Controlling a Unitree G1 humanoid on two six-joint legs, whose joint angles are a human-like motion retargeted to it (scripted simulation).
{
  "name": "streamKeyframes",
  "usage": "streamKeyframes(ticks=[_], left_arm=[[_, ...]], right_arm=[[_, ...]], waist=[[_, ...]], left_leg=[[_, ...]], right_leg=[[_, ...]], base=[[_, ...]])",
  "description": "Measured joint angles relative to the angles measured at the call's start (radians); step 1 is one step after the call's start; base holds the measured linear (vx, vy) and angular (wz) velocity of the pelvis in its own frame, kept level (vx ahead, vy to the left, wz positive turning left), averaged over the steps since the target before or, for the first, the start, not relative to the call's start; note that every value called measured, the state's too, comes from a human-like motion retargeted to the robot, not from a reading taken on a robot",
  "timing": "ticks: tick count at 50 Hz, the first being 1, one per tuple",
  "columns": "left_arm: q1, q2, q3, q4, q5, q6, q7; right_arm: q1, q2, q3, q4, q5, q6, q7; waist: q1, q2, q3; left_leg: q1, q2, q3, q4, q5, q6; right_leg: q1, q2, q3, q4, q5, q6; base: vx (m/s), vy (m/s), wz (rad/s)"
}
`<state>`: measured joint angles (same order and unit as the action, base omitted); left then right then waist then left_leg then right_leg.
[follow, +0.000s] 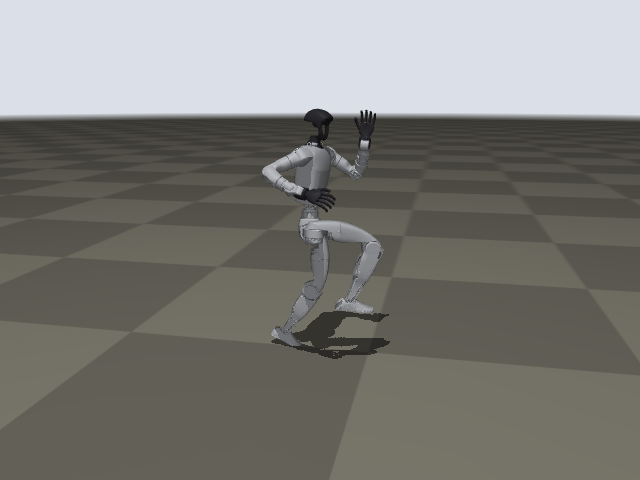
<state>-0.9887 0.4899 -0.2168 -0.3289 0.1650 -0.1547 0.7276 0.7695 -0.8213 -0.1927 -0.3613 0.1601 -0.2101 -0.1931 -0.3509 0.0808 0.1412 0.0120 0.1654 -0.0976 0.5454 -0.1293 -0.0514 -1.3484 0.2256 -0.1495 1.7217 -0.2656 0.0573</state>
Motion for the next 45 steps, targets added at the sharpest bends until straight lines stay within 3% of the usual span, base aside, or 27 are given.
streamKeyframes(ticks=[2,3,4,5,7,10,12,13,15,18,20,22,23,25,27,30,31,33,35,36,38,40,42,43,45], left_arm=[[-0.085,0.003,-0.033,-0.064,-0.024,-0.02,0.018],[-0.116,0.004,-0.063,-0.1,-0.052,-0.036,0.036],[-0.124,0.005,-0.101,-0.14,-0.091,-0.051,0.048],[-0.121,0.005,-0.143,-0.183,-0.135,-0.066,0.056],[-0.127,0.003,-0.163,-0.222,-0.197,-0.097,0.047],[-0.043,-0.005,-0.124,-0.246,-0.434,-0.162,-0.052],[0.066,-0.007,-0.09,-0.24,-0.497,-0.156,-0.104],[0.117,-0.008,-0.087,-0.233,-0.503,-0.146,-0.113],[0.192,-0.011,-0.083,-0.196,-0.485,-0.13,-0.125],[0.372,-0.074,-0.025,-0.083,-0.351,-0.1,-0.135],[0.602,-0.153,0.015,0.019,-0.357,-0.106,-0.112],[0.9,-0.165,0.069,0.077,-0.39,-0.129,-0.123],[1.057,-0.119,0.101,0.074,-0.401,-0.146,-0.127],[1.359,0.028,0.149,0.026,-0.463,-0.166,-0.146],[1.556,0.226,0.165,-0.02,-0.546,-0.179,-0.196],[1.731,0.5,0.221,-0.068,-0.57,-0.167,-0.289],[1.78,0.55,0.283,-0.085,-0.578,-0.148,-0.314],[1.868,0.59,0.422,-0.124,-0.585,-0.113,-0.34],[1.91,0.548,0.531,-0.164,-0.556,-0.105,-0.305],[1.885,0.513,0.541,-0.181,-0.528,-0.115,-0.254],[1.782,0.449,0.515,-0.216,-0.464,-0.125,-0.129],[1.612,0.392,0.425,-0.264,-0.401,-0.116,-0.012],[1.417,0.332,0.321,-0.334,-0.363,-0.088,0.009],[1.318,0.297,0.276,-0.37,-0.352,-0.077,-0.009],[1.107,0.222,0.211,-0.424,-0.353,-0.092,-0.066]], right_arm=[[0.112,-0.079,-0.076,-0.017,0.035,0.029,0.108],[0.148,-0.111,-0.102,-0.013,0.046,0.05,0.161],[0.211,-0.118,-0.123,-0.036,0.04,0.068,0.203],[0.288,-0.113,-0.14,-0.071,0.025,0.083,0.239],[0.29,-0.13,-0.137,-0.076,0.021,0.106,0.259],[0.183,-0.171,-0.033,-0.021,-0.007,0.166,0.282],[0.065,-0.189,0.1,0.034,-0.04,0.174,0.263],[0.019,-0.188,0.158,0.046,-0.022,0.182,0.244],[-0.092,-0.16,0.274,0.073,0.056,0.188,0.177],[-0.393,-0.027,0.445,0.263,0.048,0.147,-0.021],[-0.69,0.114,0.552,0.463,0.013,0.136,-0.179],[-0.926,0.277,0.541,0.487,0.01,0.119,-0.266],[-1.025,0.37,0.511,0.443,0.017,0.105,-0.278],[-1.179,0.564,0.458,0.286,0.032,0.116,-0.252],[-1.293,0.664,0.459,0.077,0.017,0.126,-0.266],[-1.407,0.582,0.543,-0.218,-0.02,0.144,-0.223],[-1.439,0.525,0.575,-0.284,-0.001,0.143,-0.219],[-1.501,0.423,0.63,-0.368,0.022,0.138,-0.242],[-1.529,0.349,0.655,-0.393,0.013,0.129,-0.274],[-1.509,0.323,0.652,-0.398,0.009,0.113,-0.279],[-1.444,0.276,0.637,-0.409,0.004,0.09,-0.272],[-1.35,0.232,0.61,-0.424,-0.004,0.076,-0.253],[-1.223,0.17,0.551,-0.453,-0.013,0.07,-0.213],[-1.154,0.134,0.508,-0.475,-0.015,0.064,-0.188],[-1.042,0.081,0.405,-0.512,-0.015,0.03,-0.147]], waist=[[-0.035,0.057,-0.108],[-0.042,0.073,-0.154],[-0.035,0.071,-0.197],[-0.021,0.061,-0.237],[-0.011,0.029,-0.263],[0.046,-0.024,-0.188],[0.059,-0.06,-0.157],[0.071,-0.069,-0.154],[0.117,-0.063,-0.127],[0.216,-0.05,0.01],[0.258,-0.052,0.106],[0.325,-0.065,0.182],[0.385,-0.093,0.191],[0.497,-0.147,0.156],[0.615,-0.198,0.085],[0.752,-0.213,-0.046],[0.767,-0.191,-0.088],[0.763,-0.136,-0.155],[0.719,-0.081,-0.186],[0.695,-0.061,-0.185],[0.656,-0.037,-0.185],[0.621,-0.031,-0.21],[0.591,-0.006,-0.25],[0.57,0.01,-0.264],[0.481,0.038,-0.245]], left_leg=[[-0.017,0.002,-0.041,-0.12,0.279,-0.073],[-0.032,-0.004,-0.039,-0.149,0.369,-0.089],[-0.037,-0.01,-0.001,-0.148,0.393,-0.077],[-0.037,-0.016,0.056,-0.132,0.385,-0.05],[-0.054,-0.059,0.163,-0.022,0.311,0.003],[-0.033,-0.083,0.27,0.298,0.16,0.052],[-0.108,-0.091,0.293,0.595,0.042,0.102],[-0.19,-0.086,0.288,0.769,-0.02,0.13],[-0.398,-0.104,0.223,1.124,-0.157,0.166],[-0.742,-0.273,0.151,1.545,-0.315,0.178],[-1.001,-0.373,0.182,1.712,-0.342,0.19],[-1.167,-0.36,0.235,1.767,-0.361,0.209],[-1.232,-0.309,0.274,1.765,-0.361,0.216],[-1.342,-0.213,0.335,1.691,-0.324,0.253],[-1.355,-0.102,0.396,1.531,-0.266,0.297],[-1.257,-0.063,0.421,1.205,-0.15,0.293],[-1.195,-0.086,0.384,1.075,-0.082,0.258],[-1.034,-0.132,0.291,0.796,0.06,0.181],[-0.812,-0.16,0.192,0.489,0.181,0.102],[-0.686,-0.147,0.163,0.33,0.235,0.067],[-0.462,-0.103,0.158,0.029,0.355,0.017],[-0.314,-0.059,0.203,-0.206,0.484,0.01],[-0.223,-0.037,0.203,-0.337,0.549,-0.003],[-0.189,-0.038,0.18,-0.359,0.499,-0.01],[-0.185,-0.041,0.112,-0.228,0.138,0.012]], right_leg=[[0.098,0.003,0.015,-0.237,0.183,0.065],[0.166,0.014,0.051,-0.371,0.276,0.108],[0.262,0.02,0.101,-0.518,0.354,0.146],[0.372,0.024,0.16,-0.67,0.426,0.182],[0.587,-0.076,0.237,-0.928,0.467,0.184],[1.026,-0.255,0.2,-1.382,0.568,0.133],[1.239,-0.366,0.136,-1.572,0.651,0.15],[1.302,-0.375,0.186,-1.61,0.583,0.147],[1.361,-0.348,0.251,-1.574,0.238,0.078],[1.194,-0.319,0.264,-1.079,-0.147,-0.033],[1.101,-0.336,0.274,-0.836,-0.239,-0.024],[1.162,-0.339,0.31,-0.838,-0.267,-0.01],[1.185,-0.35,0.342,-0.853,-0.264,0.009],[1.25,-0.386,0.369,-0.992,-0.195,0.013],[1.337,-0.428,0.342,-1.22,0.011,0.035],[1.467,-0.426,0.213,-1.559,0.502,0.135],[1.481,-0.39,0.164,-1.574,0.527,0.125],[1.474,-0.306,0.094,-1.495,0.49,0.078],[1.412,-0.253,-0.004,-1.25,0.395,0.024],[1.359,-0.269,-0.076,-1.064,0.331,-0.022],[1.212,-0.325,-0.17,-0.656,0.178,-0.129],[0.986,-0.334,-0.149,-0.259,0.071,-0.196],[0.73,-0.275,-0.098,0.072,0.049,-0.18],[0.605,-0.256,-0.086,0.222,0.037,-0.152],[0.385,-0.255,-0.085,0.482,0.019,-0.02]], base=[[0.94,-0.24,-0.23],[0.95,-0.21,-0.25],[0.96,-0.19,-0.36],[0.99,-0.19,-0.14],[1.0,-0.18,-0.14],[0.96,-0.12,-0.49],[0.89,-0.15,-0.16],[0.77,-0.13,-0.17],[0.65,-0.08,-0.33],[0.45,0.01,-0.62],[0.44,0.03,-0.71],[0.64,-0.04,-1.3],[0.75,-0.07,-1.53],[0.79,-0.07,-0.96],[0.86,-0.07,0.08],[0.89,-0.01,0.56],[0.88,0.06,0.52],[0.85,0.07,0.47],[0.81,0.06,0.35],[0.79,0.05,0.16],[0.75,0.05,0.02],[0.72,0.06,0.16],[0.7,0.08,0.45],[0.68,0.06,1.02],[0.61,-0.05,1.66]])
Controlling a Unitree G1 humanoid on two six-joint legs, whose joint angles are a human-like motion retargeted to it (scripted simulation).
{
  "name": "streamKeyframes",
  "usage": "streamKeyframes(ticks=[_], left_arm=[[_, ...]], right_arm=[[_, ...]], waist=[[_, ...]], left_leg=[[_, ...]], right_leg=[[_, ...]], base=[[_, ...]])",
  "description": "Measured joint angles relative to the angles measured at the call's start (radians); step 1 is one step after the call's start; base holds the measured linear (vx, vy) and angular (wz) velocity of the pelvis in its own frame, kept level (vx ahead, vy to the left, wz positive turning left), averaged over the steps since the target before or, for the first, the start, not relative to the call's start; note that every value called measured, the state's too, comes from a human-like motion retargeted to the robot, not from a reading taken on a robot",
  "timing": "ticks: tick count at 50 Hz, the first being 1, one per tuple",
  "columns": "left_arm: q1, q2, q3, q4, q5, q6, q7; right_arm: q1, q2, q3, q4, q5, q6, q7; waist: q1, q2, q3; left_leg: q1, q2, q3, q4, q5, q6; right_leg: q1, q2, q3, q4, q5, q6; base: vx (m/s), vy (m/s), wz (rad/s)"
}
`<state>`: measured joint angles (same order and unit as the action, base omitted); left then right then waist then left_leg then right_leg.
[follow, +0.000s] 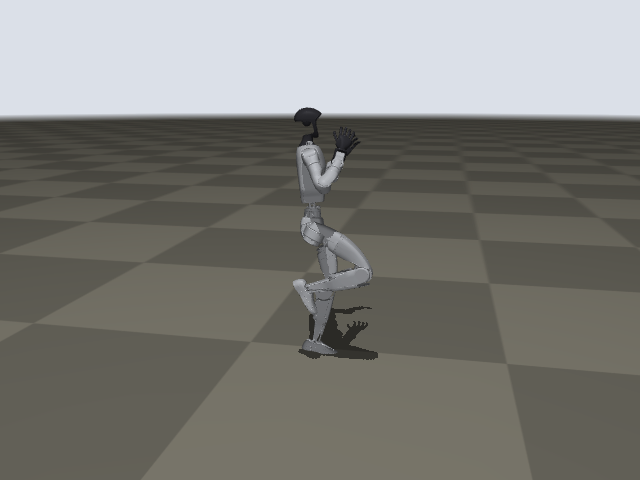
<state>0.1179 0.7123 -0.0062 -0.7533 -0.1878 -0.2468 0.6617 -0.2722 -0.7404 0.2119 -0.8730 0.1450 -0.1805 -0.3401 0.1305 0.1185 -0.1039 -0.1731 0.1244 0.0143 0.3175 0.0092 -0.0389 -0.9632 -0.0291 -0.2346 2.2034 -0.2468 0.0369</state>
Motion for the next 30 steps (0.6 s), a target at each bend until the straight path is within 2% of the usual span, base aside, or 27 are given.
streamKeyframes(ticks=[2,3,4,5,7,8,10,12,13,15,17,18,20,23,24,25,26,28,30], left_arm=[[-0.271,-0.115,-0.111,0.047,0.018,0.004,-0.048],[-0.394,-0.178,-0.175,0.1,0.024,0.014,-0.068],[-0.507,-0.243,-0.236,0.169,0.017,0.022,-0.086],[-0.614,-0.311,-0.297,0.245,0.004,0.029,-0.102],[-0.814,-0.419,-0.368,0.358,0.0,0.021,-0.065],[-0.924,-0.452,-0.39,0.386,0.032,0.011,-0.015],[-1.15,-0.471,-0.422,0.419,0.119,-0.004,0.06],[-1.343,-0.473,-0.462,0.429,0.146,0.005,0.104],[-1.421,-0.48,-0.487,0.437,0.147,0.014,0.127],[-1.497,-0.478,-0.519,0.429,0.12,0.001,0.16],[-1.455,-0.456,-0.543,0.42,0.088,-0.009,0.152],[-1.444,-0.442,-0.535,0.42,0.085,-0.013,0.149],[-1.321,-0.398,-0.5,0.402,0.026,-0.042,0.1],[-1.153,-0.346,-0.409,0.392,-0.025,-0.051,0.042],[-1.091,-0.333,-0.401,0.391,-0.039,-0.044,0.031],[-1.03,-0.32,-0.398,0.392,-0.055,-0.035,0.022],[-0.974,-0.311,-0.396,0.395,-0.075,-0.026,-0.002],[-0.844,-0.3,-0.364,0.4,-0.083,-0.005,-0.067],[-0.647,-0.318,-0.28,0.404,-0.061,0.014,-0.119]], right_arm=[[0.019,0.006,-0.063,0.052,-0.032,0.003,0.014],[0.042,0.019,-0.079,0.11,-0.06,0.009,0.028],[0.07,0.046,-0.061,0.203,-0.062,0.025,0.051],[0.101,0.08,-0.026,0.314,-0.051,0.047,0.078],[0.142,0.175,0.121,0.599,0.088,0.073,0.085],[0.166,0.197,0.174,0.721,0.128,0.057,0.05],[0.261,0.148,0.188,0.866,0.115,0.021,0.074],[0.4,0.049,0.135,0.915,0.204,0.055,0.252],[0.466,0.007,0.11,0.933,0.291,0.094,0.338],[0.602,-0.059,0.078,0.963,0.316,0.116,0.376],[0.782,-0.084,0.058,0.933,0.177,0.103,0.317],[0.796,-0.106,0.043,0.947,0.157,0.11,0.312],[0.935,-0.113,-0.026,0.921,0.094,0.121,0.308],[0.943,-0.137,-0.139,0.952,0.093,0.165,0.343],[0.958,-0.137,-0.168,0.943,0.085,0.172,0.345],[0.972,-0.137,-0.197,0.931,0.081,0.18,0.346],[0.978,-0.126,-0.216,0.918,0.107,0.18,0.338],[0.949,-0.082,-0.236,0.92,0.181,0.168,0.292],[0.776,-0.021,-0.201,1.021,0.217,0.148,0.193]], waist=[[-0.054,-0.014,0.11],[-0.081,-0.023,0.189],[-0.1,-0.031,0.258],[-0.115,-0.037,0.321],[-0.171,-0.032,0.36],[-0.216,-0.015,0.35],[-0.351,0.054,0.292],[-0.417,0.11,0.198],[-0.402,0.133,0.141],[-0.371,0.155,0.053],[-0.335,0.101,-0.017],[-0.336,0.069,-0.029],[-0.343,0.006,-0.033],[-0.415,-0.05,0.085],[-0.421,-0.07,0.114],[-0.418,-0.088,0.138],[-0.396,-0.085,0.172],[-0.337,-0.054,0.266],[-0.281,0.014,0.412]], left_leg=[[-0.006,-0.016,-0.037,0.159,-0.31,0.126],[-0.031,-0.02,-0.058,0.321,-0.417,0.159],[-0.04,-0.018,-0.063,0.442,-0.469,0.138],[-0.04,-0.014,-0.06,0.542,-0.495,0.089],[0.053,-0.003,-0.032,0.505,-0.485,0.046],[0.1,0.006,-0.032,0.445,-0.471,0.05],[0.131,0.049,-0.088,0.359,-0.4,0.038],[0.09,0.069,-0.136,0.281,-0.213,0.0],[0.054,0.075,-0.134,0.242,-0.078,-0.014],[0.002,0.081,-0.116,0.196,0.181,-0.073],[-0.029,0.073,-0.026,0.245,0.259,-0.088],[-0.064,0.056,0.018,0.306,0.23,-0.07],[-0.116,0.043,0.109,0.512,0.099,-0.012],[-0.217,0.052,0.158,0.911,-0.084,0.072],[-0.269,0.067,0.185,1.046,-0.144,0.109],[-0.332,0.084,0.219,1.179,-0.203,0.151],[-0.411,0.103,0.204,1.302,-0.27,0.158],[-0.568,0.12,0.15,1.51,-0.403,0.141],[-0.709,0.157,0.104,1.636,-0.495,0.115]], right_leg=[[-0.191,0.076,0.026,0.141,-0.043,0.025],[-0.248,0.103,0.033,0.172,-0.044,0.038],[-0.291,0.125,0.05,0.172,-0.034,0.039],[-0.326,0.145,0.073,0.155,-0.019,0.034],[-0.366,0.21,0.1,0.047,-0.019,0.035],[-0.376,0.225,0.094,-0.017,-0.029,0.044],[-0.357,0.137,0.037,-0.154,0.02,0.103],[-0.312,0.102,0.027,-0.346,0.074,0.122],[-0.293,0.145,0.055,-0.475,0.103,0.11],[-0.188,0.206,0.139,-0.738,0.182,0.123],[0.004,0.212,0.256,-1.01,0.258,0.133],[0.096,0.185,0.318,-1.135,0.291,0.144],[0.36,0.133,0.465,-1.448,0.396,0.184],[0.796,0.017,0.585,-1.902,0.61,0.223],[0.897,-0.019,0.58,-1.979,0.579,0.204],[0.974,-0.056,0.562,-2.021,0.493,0.172],[1.022,-0.044,0.506,-1.998,0.302,0.115],[1.069,0.012,0.444,-1.89,-0.001,0.035],[1.021,0.112,0.458,-1.645,-0.18,-0.009]], base=[[0.41,-0.28,1.37],[0.4,-0.27,0.99],[0.45,-0.17,0.63],[0.54,-0.04,0.1],[0.64,0.02,-0.09],[0.72,0.03,0.54],[0.77,0.0,1.47],[0.69,-0.13,1.06],[0.64,-0.2,0.12],[0.67,-0.19,-0.04],[0.72,-0.18,0.48],[0.71,-0.2,1.14],[0.69,-0.18,1.61],[0.71,-0.32,2.3],[0.6,-0.31,1.86],[0.48,-0.26,1.24],[0.41,-0.28,0.76],[0.31,-0.31,0.03],[0.2,-0.25,-0.62]])
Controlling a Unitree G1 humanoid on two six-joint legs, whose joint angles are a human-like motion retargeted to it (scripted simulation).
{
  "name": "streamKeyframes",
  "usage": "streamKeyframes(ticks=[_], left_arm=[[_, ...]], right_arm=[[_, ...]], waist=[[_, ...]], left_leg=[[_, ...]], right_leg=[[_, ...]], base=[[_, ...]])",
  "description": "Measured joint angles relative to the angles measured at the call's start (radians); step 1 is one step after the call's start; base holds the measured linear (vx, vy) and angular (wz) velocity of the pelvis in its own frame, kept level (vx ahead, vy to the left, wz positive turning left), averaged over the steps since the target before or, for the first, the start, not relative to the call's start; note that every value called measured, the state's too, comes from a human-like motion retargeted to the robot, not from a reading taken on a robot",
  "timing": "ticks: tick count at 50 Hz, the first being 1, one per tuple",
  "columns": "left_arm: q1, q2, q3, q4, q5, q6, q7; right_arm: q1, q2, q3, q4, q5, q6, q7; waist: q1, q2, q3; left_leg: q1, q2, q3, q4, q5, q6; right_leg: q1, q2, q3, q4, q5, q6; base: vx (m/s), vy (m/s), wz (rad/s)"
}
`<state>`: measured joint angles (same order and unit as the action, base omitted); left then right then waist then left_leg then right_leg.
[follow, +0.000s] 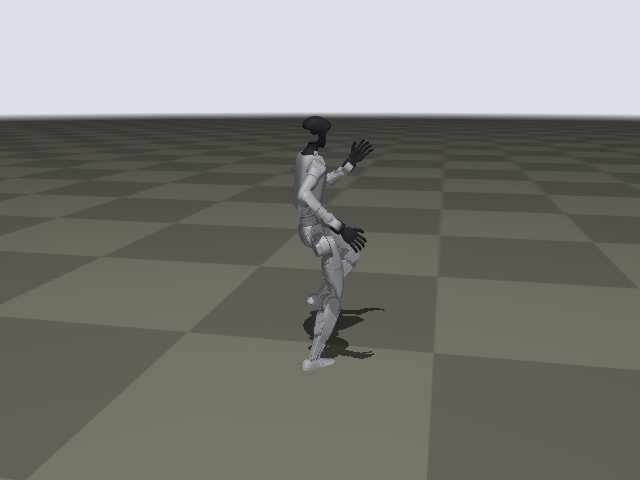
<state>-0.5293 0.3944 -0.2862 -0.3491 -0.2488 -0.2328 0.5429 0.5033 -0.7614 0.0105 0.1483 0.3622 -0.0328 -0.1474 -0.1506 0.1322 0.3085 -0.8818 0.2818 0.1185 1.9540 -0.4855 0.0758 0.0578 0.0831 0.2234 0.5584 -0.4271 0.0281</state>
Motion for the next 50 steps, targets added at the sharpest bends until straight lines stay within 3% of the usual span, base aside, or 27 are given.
streamKeyframes(ticks=[2,3,5,6,8,11,13,15,18,20,22,23,25,27,29,30,32,35,38,39,40,42,43,45,47,48,50], left_arm=[[0.285,-0.078,0.064,0.042,-0.051,-0.006,0.017],[0.436,-0.119,0.072,0.076,-0.091,-0.014,0.03],[0.706,-0.115,0.1,0.113,-0.132,-0.032,0.036],[0.807,-0.047,0.126,0.091,-0.148,-0.038,0.019],[0.977,0.136,0.175,0.018,-0.189,-0.048,-0.031],[1.121,0.41,0.227,-0.07,-0.201,-0.074,-0.066],[1.209,0.51,0.297,-0.089,-0.204,-0.083,-0.064],[1.315,0.527,0.399,-0.105,-0.219,-0.083,-0.062],[1.383,0.454,0.471,-0.15,-0.212,-0.086,-0.036],[1.329,0.399,0.436,-0.161,-0.162,-0.063,-0.035],[1.218,0.342,0.364,-0.145,-0.095,-0.04,-0.086],[1.163,0.31,0.332,-0.136,-0.061,-0.032,-0.116],[1.031,0.235,0.256,-0.106,-0.036,-0.028,-0.118],[0.824,0.145,0.131,-0.031,0.043,0.05,0.002],[0.556,0.069,0.006,0.073,0.126,0.097,0.062],[0.418,0.039,-0.039,0.128,0.164,0.106,0.051],[0.147,-0.069,-0.066,0.202,0.142,0.116,0.092],[-0.134,-0.269,-0.009,0.196,0.169,0.064,0.259],[-0.186,-0.347,0.077,0.102,0.115,-0.006,0.179],[-0.163,-0.342,0.081,0.06,0.077,-0.023,0.166],[-0.129,-0.328,0.075,0.015,0.037,-0.038,0.159],[-0.122,-0.27,0.055,-0.037,-0.026,-0.064,0.13],[-0.138,-0.243,0.048,-0.052,-0.052,-0.077,0.108],[-0.137,-0.183,0.039,-0.078,-0.108,-0.094,0.057],[-0.074,-0.12,0.028,-0.103,-0.14,-0.08,0.016],[-0.027,-0.093,0.019,-0.114,-0.143,-0.065,-0.002],[0.082,-0.041,-0.002,-0.132,-0.121,-0.034,-0.024]], right_arm=[[-0.303,0.089,0.075,0.161,-0.04,-0.009,-0.166],[-0.429,0.153,0.086,0.202,-0.054,-0.01,-0.235],[-0.633,0.307,0.067,0.185,-0.053,-0.022,-0.284],[-0.702,0.378,0.061,0.12,-0.039,-0.03,-0.274],[-0.796,0.483,0.093,-0.054,-0.025,-0.045,-0.261],[-0.86,0.447,0.216,-0.376,-0.074,-0.038,-0.157],[-0.909,0.368,0.292,-0.553,-0.097,-0.02,-0.049],[-0.96,0.314,0.383,-0.696,-0.091,-0.031,-0.003],[-1.01,0.278,0.469,-0.87,-0.11,-0.08,-0.021],[-0.982,0.264,0.459,-0.943,-0.095,-0.104,-0.022],[-0.911,0.276,0.429,-0.954,-0.066,-0.109,-0.012],[-0.875,0.289,0.412,-0.945,-0.062,-0.104,0.0],[-0.812,0.31,0.364,-0.909,-0.082,-0.092,0.008],[-0.763,0.34,0.328,-0.829,-0.165,-0.068,-0.025],[-0.714,0.392,0.332,-0.674,-0.241,-0.073,-0.107],[-0.683,0.417,0.335,-0.572,-0.27,-0.089,-0.165],[-0.621,0.391,0.272,-0.327,-0.377,-0.085,-0.287],[-0.429,0.266,0.088,-0.162,-0.5,-0.09,-0.332],[-0.107,0.144,-0.066,-0.242,-0.329,-0.122,-0.114],[0.008,0.112,-0.095,-0.282,-0.291,-0.119,-0.049],[0.128,0.083,-0.117,-0.326,-0.268,-0.114,0.007],[0.253,0.036,-0.136,-0.342,-0.276,-0.093,0.091],[0.268,0.021,-0.14,-0.317,-0.282,-0.075,0.122],[0.267,0.034,-0.131,-0.24,-0.305,-0.027,0.177],[0.203,0.08,-0.103,-0.115,-0.328,0.024,0.199],[0.168,0.099,-0.092,-0.053,-0.342,0.04,0.201],[0.112,0.113,-0.075,0.029,-0.37,0.058,0.183]], waist=[[0.01,0.039,0.141],[0.017,0.046,0.178],[0.078,0.044,0.196],[0.148,0.033,0.183],[0.318,-0.003,0.12],[0.557,-0.11,-0.044],[0.625,-0.202,-0.141],[0.605,-0.269,-0.226],[0.505,-0.238,-0.295],[0.437,-0.192,-0.295],[0.377,-0.16,-0.294],[0.347,-0.153,-0.292],[0.287,-0.17,-0.261],[0.223,-0.213,-0.166],[0.15,-0.189,-0.042],[0.113,-0.133,0.012],[0.08,-0.049,0.061],[0.041,0.01,0.042],[-0.043,0.087,-0.1],[-0.07,0.114,-0.148],[-0.095,0.141,-0.196],[-0.121,0.149,-0.257],[-0.135,0.129,-0.275],[-0.174,0.057,-0.277],[-0.217,-0.018,-0.233],[-0.23,-0.046,-0.217],[-0.217,-0.072,-0.205]], left_leg=[[-0.104,0.059,0.02,0.04,-0.024,0.0],[-0.152,0.077,0.038,0.045,-0.022,-0.006],[-0.238,0.091,0.074,0.048,-0.015,-0.031],[-0.253,0.102,0.099,0.044,-0.02,-0.041],[-0.25,0.142,0.176,0.016,-0.026,-0.035],[-0.153,0.197,0.345,-0.135,0.062,0.04],[-0.06,0.14,0.416,-0.33,0.212,0.061],[0.042,0.007,0.402,-0.606,0.375,0.028],[0.322,-0.052,0.416,-1.086,0.48,-0.024],[0.568,-0.044,0.563,-1.445,0.595,-0.064],[0.734,-0.082,0.667,-1.76,0.703,-0.178],[0.767,-0.106,0.641,-1.849,0.683,-0.235],[0.795,-0.179,0.495,-1.962,0.54,-0.237],[0.755,-0.231,0.372,-1.868,0.327,-0.098],[0.591,-0.166,0.239,-1.425,0.052,0.034],[0.474,-0.081,0.152,-1.131,-0.08,0.062],[0.438,-0.089,0.021,-1.044,-0.113,0.04],[0.554,-0.215,-0.082,-1.276,0.013,-0.003],[0.65,-0.272,-0.163,-1.584,0.38,-0.124],[0.68,-0.268,-0.199,-1.676,0.524,-0.176],[0.71,-0.258,-0.235,-1.762,0.667,-0.228],[0.724,-0.269,-0.227,-1.811,0.817,-0.259],[0.718,-0.297,-0.178,-1.783,0.829,-0.231],[0.705,-0.346,-0.012,-1.598,0.744,-0.12],[0.68,-0.314,0.142,-1.241,0.574,0.023],[0.656,-0.285,0.186,-1.051,0.49,0.092],[0.553,-0.237,0.202,-0.67,0.335,0.181]], right_leg=[[-0.031,0.055,-0.015,0.167,-0.035,0.02],[-0.015,0.066,-0.024,0.178,-0.044,0.02],[0.038,0.074,-0.016,0.137,-0.059,-0.006],[0.062,0.062,-0.008,0.109,-0.04,-0.005],[0.103,0.021,-0.001,0.018,0.036,0.007],[0.13,-0.046,-0.013,-0.197,0.311,0.075],[0.113,-0.076,-0.018,-0.284,0.542,0.161],[0.07,-0.089,-0.065,-0.256,0.67,0.211],[-0.024,-0.071,-0.275,0.084,0.527,0.132],[-0.079,-0.073,-0.404,0.365,0.455,0.091],[-0.204,-0.029,-0.427,0.693,0.366,0.078],[-0.299,0.02,-0.403,0.87,0.324,0.088],[-0.528,0.174,-0.322,1.226,0.27,0.156],[-0.735,0.27,-0.309,1.537,0.246,0.159],[-0.891,0.246,-0.355,1.754,0.205,0.076],[-0.968,0.232,-0.402,1.826,0.174,0.04],[-1.117,0.237,-0.406,1.831,0.15,0.017],[-1.245,0.27,-0.296,1.653,0.105,0.053],[-1.258,0.105,-0.296,1.299,0.143,-0.044],[-1.229,0.103,-0.3,1.139,0.188,-0.046],[-1.191,0.122,-0.297,0.967,0.245,-0.031],[-1.07,0.187,-0.171,0.587,0.421,0.081],[-0.993,0.18,-0.083,0.405,0.492,0.136],[-0.79,0.099,0.069,0.066,0.566,0.194],[-0.568,-0.014,0.113,-0.204,0.632,0.197],[-0.474,-0.068,0.087,-0.306,0.683,0.198],[-0.347,-0.148,-0.075,-0.397,0.671,0.178]], base=[[0.23,-0.17,-0.42],[0.35,-0.15,-0.08],[0.46,-0.13,-0.12],[0.54,-0.09,-0.36],[0.61,-0.03,-0.25],[0.69,0.06,0.72],[0.72,0.18,1.66],[0.72,0.25,1.97],[0.72,0.23,2.11],[0.68,0.15,2.56],[0.58,0.03,2.57],[0.45,-0.1,2.48],[0.33,-0.29,2.67],[0.25,-0.49,3.34],[0.27,-0.18,3.63],[0.34,0.09,3.41],[0.43,0.15,3.25],[0.56,0.35,2.64],[0.69,0.47,2.13],[0.77,0.31,2.37],[0.79,0.25,2.48],[0.79,0.19,2.79],[0.81,0.13,3.36],[0.85,0.06,3.88],[0.88,-0.07,4.0],[0.85,-0.17,3.48],[0.77,-0.22,2.66]])
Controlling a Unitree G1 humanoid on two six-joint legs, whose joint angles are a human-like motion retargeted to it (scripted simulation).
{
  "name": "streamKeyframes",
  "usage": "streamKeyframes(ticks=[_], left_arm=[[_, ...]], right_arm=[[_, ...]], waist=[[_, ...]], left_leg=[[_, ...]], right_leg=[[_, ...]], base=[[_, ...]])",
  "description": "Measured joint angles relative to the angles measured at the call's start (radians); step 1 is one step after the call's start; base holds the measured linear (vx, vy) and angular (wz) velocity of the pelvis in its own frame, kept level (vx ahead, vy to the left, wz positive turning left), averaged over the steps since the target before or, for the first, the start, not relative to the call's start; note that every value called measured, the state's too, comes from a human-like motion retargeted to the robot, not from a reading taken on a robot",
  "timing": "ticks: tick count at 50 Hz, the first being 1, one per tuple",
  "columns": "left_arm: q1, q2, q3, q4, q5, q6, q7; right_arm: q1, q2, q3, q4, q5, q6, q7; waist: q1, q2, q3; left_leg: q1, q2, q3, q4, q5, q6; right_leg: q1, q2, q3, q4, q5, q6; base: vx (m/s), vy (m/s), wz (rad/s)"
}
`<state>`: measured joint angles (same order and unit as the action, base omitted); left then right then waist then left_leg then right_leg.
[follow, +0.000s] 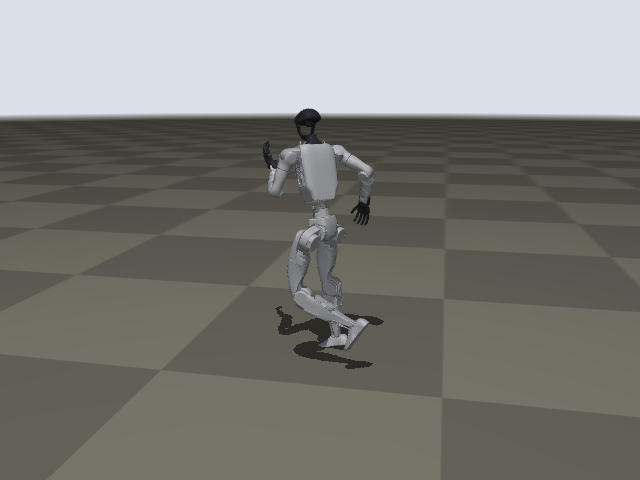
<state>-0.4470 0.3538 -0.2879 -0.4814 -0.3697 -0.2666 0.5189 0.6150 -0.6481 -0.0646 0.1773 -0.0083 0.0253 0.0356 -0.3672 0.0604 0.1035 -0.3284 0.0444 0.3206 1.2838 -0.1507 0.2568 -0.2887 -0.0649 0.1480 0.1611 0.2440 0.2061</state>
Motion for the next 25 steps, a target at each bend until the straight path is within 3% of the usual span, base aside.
streamKeyframes(ticks=[2,3,5,7,9,11,13,15,16,18,20,22,25], left_arm=[[0.131,0.077,0.009,-0.035,0.041,0.031,0.016],[0.206,0.118,0.031,-0.059,0.068,0.041,0.027],[0.331,0.176,0.082,-0.077,0.112,0.048,0.04],[0.463,0.187,0.129,-0.045,0.101,0.041,0.03],[0.636,0.192,0.186,-0.018,0.026,0.026,0.021],[0.848,0.254,0.264,-0.021,-0.033,0.002,0.023],[1.029,0.334,0.308,-0.02,-0.052,-0.004,0.013],[1.141,0.401,0.306,0.0,-0.062,-0.001,0.0],[1.162,0.425,0.296,0.012,-0.065,-0.003,-0.011],[1.186,0.458,0.282,0.014,-0.07,0.0,-0.036],[1.175,0.467,0.283,-0.011,-0.093,0.023,-0.068],[1.158,0.456,0.294,-0.05,-0.128,0.051,-0.113],[1.107,0.45,0.235,-0.05,-0.171,0.083,-0.122]], right_arm=[[-0.047,-0.001,0.005,0.005,0.025,-0.008,-0.077],[-0.08,-0.002,0.003,-0.007,0.061,-0.029,-0.148],[-0.235,-0.008,0.019,-0.008,0.109,-0.064,-0.265],[-0.497,-0.028,0.057,0.002,0.083,-0.068,-0.333],[-0.798,-0.031,0.113,-0.045,0.042,-0.053,-0.369],[-1.075,0.022,0.178,-0.152,0.035,-0.053,-0.404],[-1.276,0.104,0.253,-0.281,0.018,-0.035,-0.403],[-1.402,0.16,0.345,-0.413,0.019,-0.015,-0.404],[-1.448,0.175,0.398,-0.465,0.02,-0.009,-0.4],[-1.525,0.197,0.51,-0.548,0.014,-0.009,-0.376],[-1.597,0.226,0.624,-0.599,0.016,-0.012,-0.337],[-1.634,0.284,0.726,-0.618,0.034,-0.014,-0.295],[-1.475,0.342,0.797,-0.657,0.037,-0.045,-0.299]], waist=[[0.042,0.03,0.032],[0.074,0.046,0.067],[0.162,0.058,0.16],[0.285,0.043,0.255],[0.409,0.004,0.297],[0.534,-0.064,0.275],[0.64,-0.133,0.211],[0.731,-0.201,0.139],[0.76,-0.23,0.101],[0.79,-0.255,0.026],[0.785,-0.218,-0.019],[0.761,-0.152,-0.029],[0.75,-0.044,-0.073]], left_leg=[[-0.172,-0.003,-0.099,0.375,-0.142,-0.027],[-0.251,-0.021,-0.145,0.545,-0.208,-0.073],[-0.433,-0.073,-0.18,0.835,-0.327,-0.107],[-0.629,-0.094,-0.151,1.014,-0.389,-0.123],[-0.817,-0.098,-0.125,1.096,-0.416,-0.132],[-0.944,-0.038,-0.116,1.087,-0.413,-0.129],[-1.026,0.005,-0.125,0.979,-0.375,-0.09],[-1.042,0.056,-0.108,0.795,-0.299,-0.058],[-1.022,0.091,-0.078,0.679,-0.245,-0.044],[-0.955,0.121,-0.031,0.428,-0.111,-0.045],[-0.844,0.068,-0.058,0.148,0.054,-0.113],[-0.671,-0.007,-0.135,-0.146,0.188,-0.207],[-0.305,-0.046,-0.198,-0.619,0.347,-0.304]], right_leg=[[0.089,0.031,-0.076,0.077,-0.3,-0.096],[0.118,0.058,-0.086,0.163,-0.453,-0.139],[0.093,0.086,-0.113,0.423,-0.688,-0.183],[0.042,0.075,-0.098,0.661,-0.792,-0.181],[0.039,0.039,-0.05,0.75,-0.821,-0.151],[0.088,-0.012,0.022,0.709,-0.8,-0.127],[0.161,-0.071,0.066,0.549,-0.67,-0.123],[0.244,-0.13,0.088,0.329,-0.425,-0.092],[0.278,-0.152,0.078,0.217,-0.255,-0.049],[0.327,-0.16,0.064,0.069,-0.017,0.008],[0.351,-0.085,0.085,0.112,-0.021,-0.023],[0.343,0.009,0.036,0.318,-0.093,-0.062],[0.361,0.071,-0.151,0.62,-0.121,-0.111]], base=[[0.66,-0.22,1.65],[0.57,-0.2,0.98],[0.45,-0.17,0.31],[0.42,-0.11,-0.63],[0.57,-0.03,-1.27],[0.78,0.02,-1.28],[0.85,0.1,-0.44],[0.92,0.16,0.28],[0.94,0.18,0.69],[0.95,0.2,0.98],[0.95,0.21,1.05],[0.98,0.19,0.93],[1.04,0.17,1.13]])
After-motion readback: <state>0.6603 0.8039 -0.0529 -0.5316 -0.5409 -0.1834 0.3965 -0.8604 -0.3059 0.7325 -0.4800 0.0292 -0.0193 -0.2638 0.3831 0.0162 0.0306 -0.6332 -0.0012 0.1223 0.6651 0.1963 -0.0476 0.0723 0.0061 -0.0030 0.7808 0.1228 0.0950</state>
